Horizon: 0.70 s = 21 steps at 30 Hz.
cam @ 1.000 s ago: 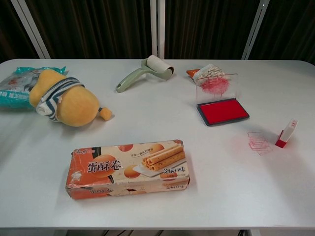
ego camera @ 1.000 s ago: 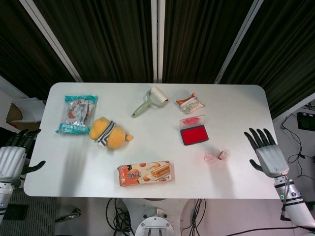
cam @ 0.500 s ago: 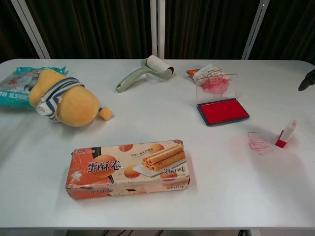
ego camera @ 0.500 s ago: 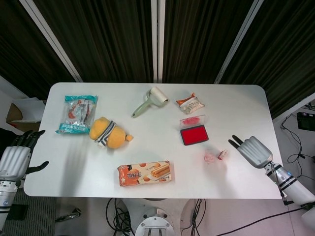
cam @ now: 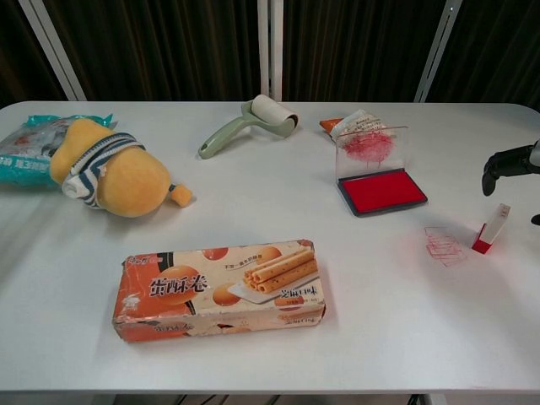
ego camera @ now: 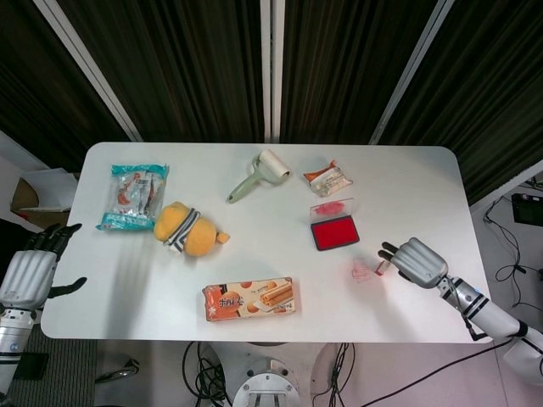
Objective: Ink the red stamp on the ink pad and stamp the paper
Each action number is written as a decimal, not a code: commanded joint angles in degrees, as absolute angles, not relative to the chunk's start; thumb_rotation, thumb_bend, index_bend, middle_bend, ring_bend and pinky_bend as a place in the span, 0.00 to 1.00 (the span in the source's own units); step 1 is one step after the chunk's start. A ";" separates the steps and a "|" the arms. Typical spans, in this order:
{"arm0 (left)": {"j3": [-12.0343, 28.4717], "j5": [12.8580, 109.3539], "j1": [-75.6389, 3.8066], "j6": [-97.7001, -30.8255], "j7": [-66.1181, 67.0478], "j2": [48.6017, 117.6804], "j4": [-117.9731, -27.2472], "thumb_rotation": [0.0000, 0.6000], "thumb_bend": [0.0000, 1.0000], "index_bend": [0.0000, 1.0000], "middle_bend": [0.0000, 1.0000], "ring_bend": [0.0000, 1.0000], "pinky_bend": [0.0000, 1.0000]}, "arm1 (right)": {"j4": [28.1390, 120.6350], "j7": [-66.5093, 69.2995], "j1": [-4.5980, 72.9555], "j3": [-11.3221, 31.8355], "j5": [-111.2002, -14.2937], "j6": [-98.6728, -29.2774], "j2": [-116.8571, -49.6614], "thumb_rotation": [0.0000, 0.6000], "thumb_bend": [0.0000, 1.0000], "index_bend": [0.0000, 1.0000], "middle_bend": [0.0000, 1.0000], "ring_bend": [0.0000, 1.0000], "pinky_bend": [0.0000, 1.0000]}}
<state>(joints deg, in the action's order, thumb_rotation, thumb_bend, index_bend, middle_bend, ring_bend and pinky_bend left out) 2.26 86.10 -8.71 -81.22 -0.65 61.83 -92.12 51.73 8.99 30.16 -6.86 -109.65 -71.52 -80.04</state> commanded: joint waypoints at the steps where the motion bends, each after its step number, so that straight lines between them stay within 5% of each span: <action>1: 2.25 86.05 -8.67 -81.26 -0.57 61.64 -92.24 1.00 0.12 0.13 0.18 0.12 0.21 | 45.43 12.46 29.88 -7.21 -109.96 -75.17 -84.74 1.00 0.18 0.41 0.36 0.78 1.00; 21: 1.99 86.00 -8.69 -80.96 -1.48 61.86 -91.46 1.00 0.12 0.13 0.18 0.12 0.21 | 33.88 18.83 29.99 -10.28 -108.30 -75.72 -90.79 1.00 0.20 0.46 0.40 0.78 1.00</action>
<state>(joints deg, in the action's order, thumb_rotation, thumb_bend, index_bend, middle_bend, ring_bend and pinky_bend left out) 1.99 86.00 -8.69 -80.97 -1.47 61.85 -91.47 34.13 18.63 29.96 -10.14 -108.46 -75.90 -90.55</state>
